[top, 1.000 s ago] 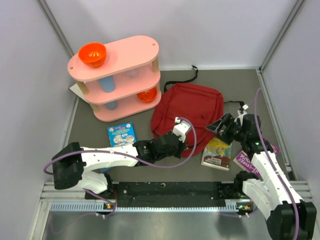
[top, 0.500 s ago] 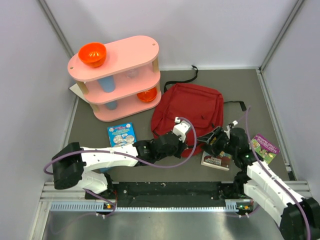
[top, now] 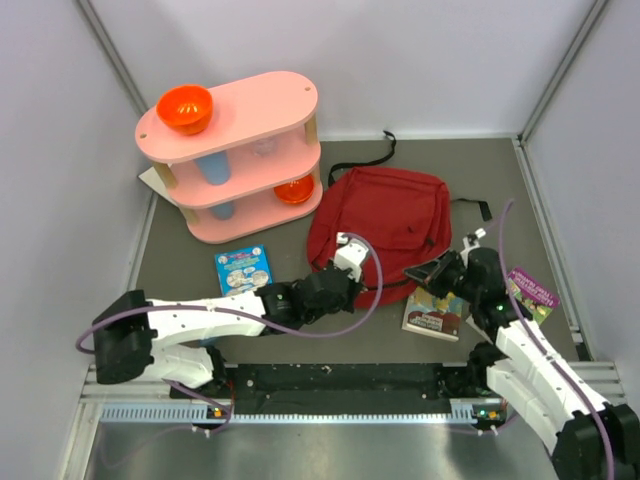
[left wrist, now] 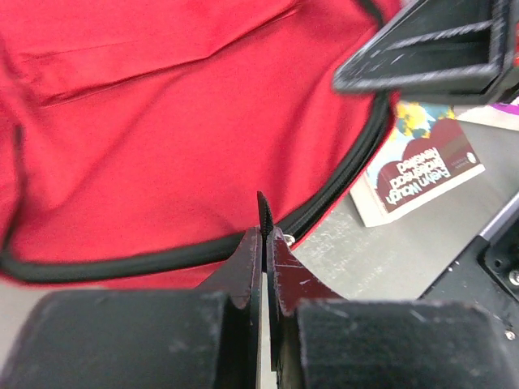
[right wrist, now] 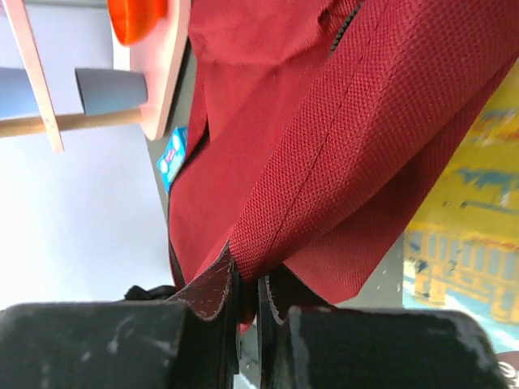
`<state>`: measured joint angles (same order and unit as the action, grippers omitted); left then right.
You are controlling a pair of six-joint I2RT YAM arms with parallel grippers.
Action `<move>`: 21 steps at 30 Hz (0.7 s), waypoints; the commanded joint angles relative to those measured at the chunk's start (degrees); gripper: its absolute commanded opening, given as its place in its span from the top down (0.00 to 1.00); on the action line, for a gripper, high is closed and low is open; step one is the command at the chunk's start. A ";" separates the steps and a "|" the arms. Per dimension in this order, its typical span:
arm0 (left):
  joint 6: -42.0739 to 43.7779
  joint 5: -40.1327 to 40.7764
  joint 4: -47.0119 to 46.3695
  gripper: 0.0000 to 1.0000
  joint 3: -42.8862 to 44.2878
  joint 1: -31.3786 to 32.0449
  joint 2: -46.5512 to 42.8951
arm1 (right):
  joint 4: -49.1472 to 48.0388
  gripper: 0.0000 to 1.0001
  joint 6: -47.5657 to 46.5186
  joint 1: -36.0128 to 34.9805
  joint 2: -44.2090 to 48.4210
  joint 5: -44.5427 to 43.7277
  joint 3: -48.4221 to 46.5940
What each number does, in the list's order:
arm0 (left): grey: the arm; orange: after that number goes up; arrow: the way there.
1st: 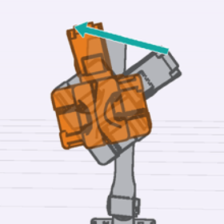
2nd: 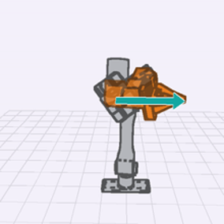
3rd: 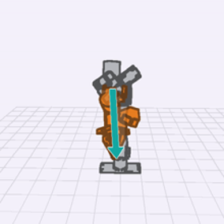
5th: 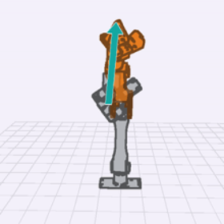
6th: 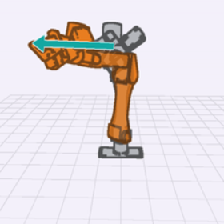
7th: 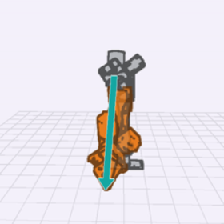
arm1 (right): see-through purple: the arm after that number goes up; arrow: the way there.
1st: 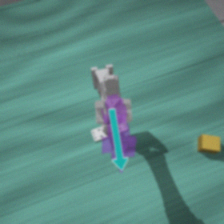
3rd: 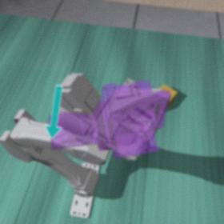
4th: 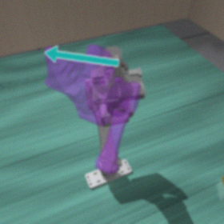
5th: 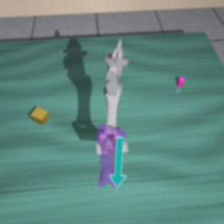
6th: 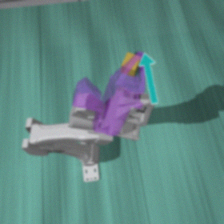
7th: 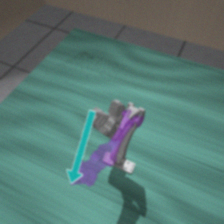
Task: Pack the student bag
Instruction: Unzip the student bag at the center of the board.
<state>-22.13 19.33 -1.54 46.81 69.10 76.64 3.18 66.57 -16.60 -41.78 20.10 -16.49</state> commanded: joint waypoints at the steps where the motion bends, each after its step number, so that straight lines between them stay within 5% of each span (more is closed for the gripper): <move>1: 0.16 10.63 5.75 1.00 -3.65 -1.25 -5.71 | 7.10 1.00 -14.08 8.06 1.35 -4.81 -7.24; 11: -7.05 12.22 10.95 1.00 -6.82 -7.58 -7.47 | 10.00 1.00 -29.21 13.70 -8.12 -2.00 -16.90; 13: -5.91 8.56 9.98 1.00 -5.51 -7.58 -6.60 | 10.62 0.97 -29.21 14.05 -9.72 4.66 -19.45; 14: -5.56 6.96 9.46 1.00 -5.06 -7.49 -6.33 | 10.18 0.81 -28.25 14.05 -10.16 7.21 -19.80; 16: -5.12 4.58 8.14 1.00 -4.53 -7.49 -5.63 | 7.99 0.65 -25.80 14.05 -9.64 13.20 -19.20; 17: -5.12 2.31 6.74 1.00 -4.27 -7.49 -5.54 | 8.16 0.47 -23.87 14.05 -8.59 14.00 -19.02; 21: -5.64 0.18 9.70 1.00 -0.67 -7.49 -4.84 | 11.66 0.26 -18.76 14.05 -4.38 12.17 -17.61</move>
<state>-27.73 23.27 6.11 41.12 61.73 71.53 15.46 43.64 -3.20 -50.78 30.70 -32.73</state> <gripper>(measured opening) 0.016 0.700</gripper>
